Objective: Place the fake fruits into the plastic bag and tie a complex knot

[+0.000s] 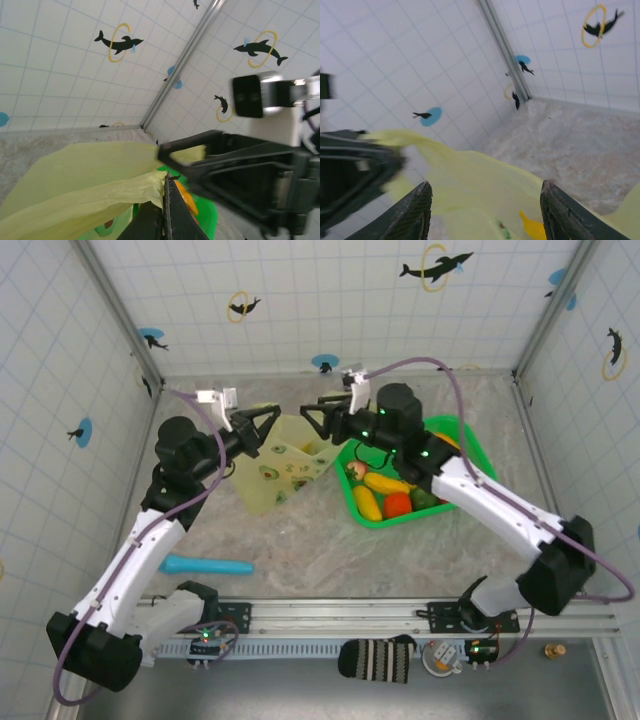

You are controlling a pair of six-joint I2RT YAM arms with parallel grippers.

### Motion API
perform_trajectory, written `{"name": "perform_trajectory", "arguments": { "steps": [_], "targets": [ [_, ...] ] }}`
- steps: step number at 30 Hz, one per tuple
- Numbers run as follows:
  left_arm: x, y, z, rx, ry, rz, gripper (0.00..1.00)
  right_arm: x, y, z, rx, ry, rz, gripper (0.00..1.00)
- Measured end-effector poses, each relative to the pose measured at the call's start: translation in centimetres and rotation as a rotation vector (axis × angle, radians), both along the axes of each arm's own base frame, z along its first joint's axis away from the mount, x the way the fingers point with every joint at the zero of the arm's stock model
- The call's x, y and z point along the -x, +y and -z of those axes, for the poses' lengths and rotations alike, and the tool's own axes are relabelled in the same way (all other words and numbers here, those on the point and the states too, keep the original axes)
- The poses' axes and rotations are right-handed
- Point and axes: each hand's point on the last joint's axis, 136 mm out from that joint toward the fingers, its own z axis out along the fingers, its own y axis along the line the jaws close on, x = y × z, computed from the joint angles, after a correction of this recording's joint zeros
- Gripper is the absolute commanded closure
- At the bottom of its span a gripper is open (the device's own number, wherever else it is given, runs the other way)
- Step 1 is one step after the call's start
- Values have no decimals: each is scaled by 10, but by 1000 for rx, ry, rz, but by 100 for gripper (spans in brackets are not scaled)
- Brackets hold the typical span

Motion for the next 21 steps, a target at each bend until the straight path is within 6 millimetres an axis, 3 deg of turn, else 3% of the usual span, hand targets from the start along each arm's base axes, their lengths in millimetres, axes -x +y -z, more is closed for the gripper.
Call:
{"name": "perform_trajectory", "arguments": {
  "steps": [3, 7, 10, 13, 21],
  "targets": [
    [1, 3, 0, -9, 0, -18, 100, 28, -22, -15, -35, -41, -22, 47],
    [4, 6, -2, -8, -6, -27, 100, 55, -50, 0, -13, -49, -11, 45],
    [6, 7, -3, -12, -13, -30, 100, 63, -73, 26, 55, -14, 48, 44],
    [6, 7, -1, -18, -15, -30, 100, 57, -96, 54, 169, 33, 144, 48],
    [5, 7, 1, -23, -9, -29, 100, 35, -143, 167, 594, 291, 344, 36]
  ]
}}
